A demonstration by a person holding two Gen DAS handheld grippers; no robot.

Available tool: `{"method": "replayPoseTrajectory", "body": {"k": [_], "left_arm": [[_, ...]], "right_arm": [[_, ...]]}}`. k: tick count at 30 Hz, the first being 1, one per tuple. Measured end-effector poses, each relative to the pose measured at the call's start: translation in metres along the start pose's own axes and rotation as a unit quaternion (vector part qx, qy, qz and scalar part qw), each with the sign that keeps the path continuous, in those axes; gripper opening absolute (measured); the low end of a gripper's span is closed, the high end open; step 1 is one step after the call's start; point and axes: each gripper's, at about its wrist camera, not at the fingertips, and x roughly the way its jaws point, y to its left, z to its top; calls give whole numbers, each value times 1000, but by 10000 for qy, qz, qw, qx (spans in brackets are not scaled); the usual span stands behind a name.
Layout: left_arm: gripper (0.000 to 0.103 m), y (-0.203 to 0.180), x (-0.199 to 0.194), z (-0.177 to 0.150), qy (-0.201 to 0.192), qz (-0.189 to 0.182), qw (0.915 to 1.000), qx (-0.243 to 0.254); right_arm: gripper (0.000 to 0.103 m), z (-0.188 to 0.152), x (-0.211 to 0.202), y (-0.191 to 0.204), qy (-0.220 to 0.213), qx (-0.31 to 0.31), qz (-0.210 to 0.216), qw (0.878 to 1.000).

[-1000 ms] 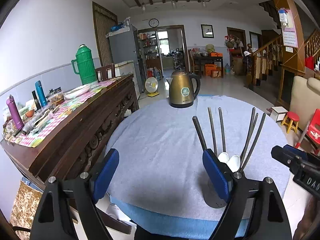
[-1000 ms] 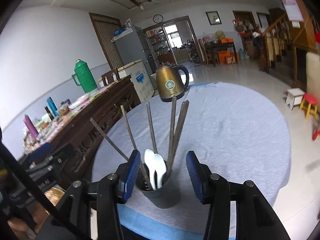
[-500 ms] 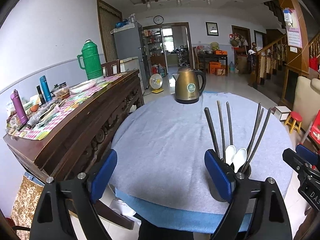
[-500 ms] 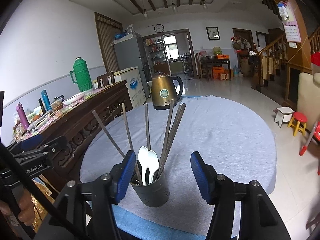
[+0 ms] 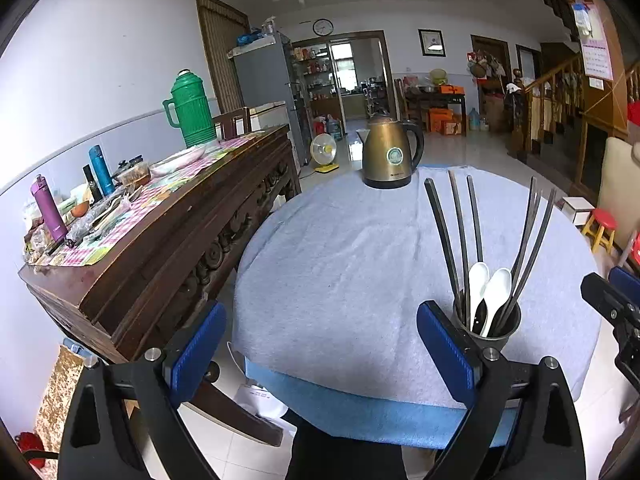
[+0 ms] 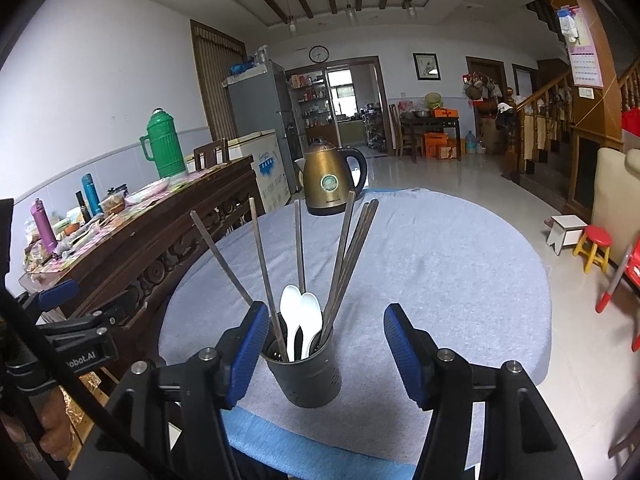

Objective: Organize utensils

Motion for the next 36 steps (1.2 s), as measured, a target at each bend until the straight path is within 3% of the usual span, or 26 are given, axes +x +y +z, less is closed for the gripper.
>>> {"method": "replayPoseTrajectory", "body": {"k": [36], "left_arm": [[96, 13, 7, -4, 245, -16, 9994, -237]], "right_arm": [[64, -3, 11, -12, 173, 256, -80, 9995]]}}
